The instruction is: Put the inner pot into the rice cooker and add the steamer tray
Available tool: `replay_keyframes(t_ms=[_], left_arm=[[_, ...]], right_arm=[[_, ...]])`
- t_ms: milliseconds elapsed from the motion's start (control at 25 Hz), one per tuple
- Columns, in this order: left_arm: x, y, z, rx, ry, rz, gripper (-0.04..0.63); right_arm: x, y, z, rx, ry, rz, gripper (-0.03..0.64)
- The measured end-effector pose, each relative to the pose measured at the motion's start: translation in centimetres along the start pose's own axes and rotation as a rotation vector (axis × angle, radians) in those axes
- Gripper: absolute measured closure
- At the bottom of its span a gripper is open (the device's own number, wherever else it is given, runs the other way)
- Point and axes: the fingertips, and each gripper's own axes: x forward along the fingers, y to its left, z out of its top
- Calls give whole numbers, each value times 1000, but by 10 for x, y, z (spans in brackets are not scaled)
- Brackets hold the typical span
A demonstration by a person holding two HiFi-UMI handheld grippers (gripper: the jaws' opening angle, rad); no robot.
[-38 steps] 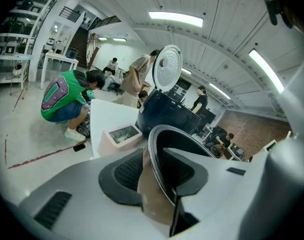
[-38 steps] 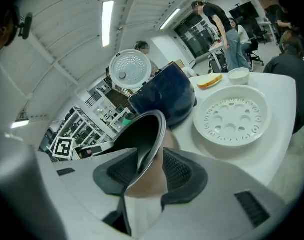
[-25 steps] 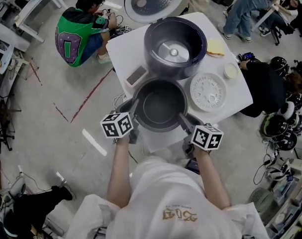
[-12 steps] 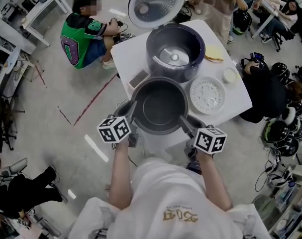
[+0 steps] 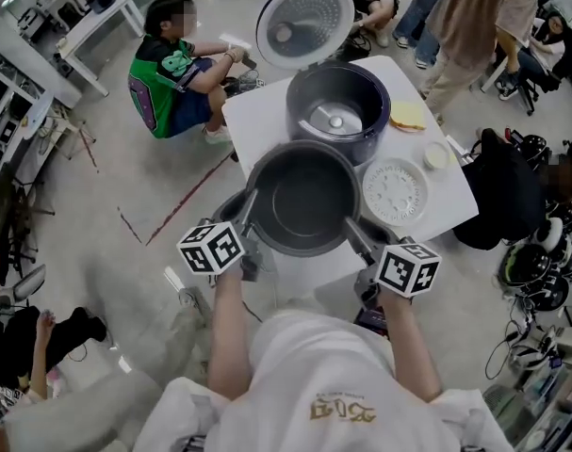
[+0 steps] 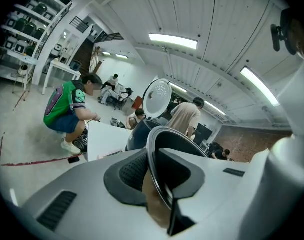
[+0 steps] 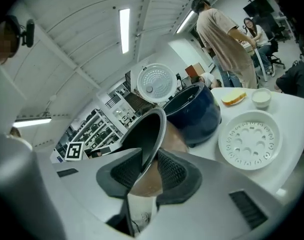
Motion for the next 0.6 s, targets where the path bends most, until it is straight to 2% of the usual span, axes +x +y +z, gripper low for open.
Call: replay_keyframes(t_ms=[600], left_arm=[[-10, -21, 60, 38, -71, -45, 506]], right_arm=[[1, 36, 54, -46, -89, 63, 515]])
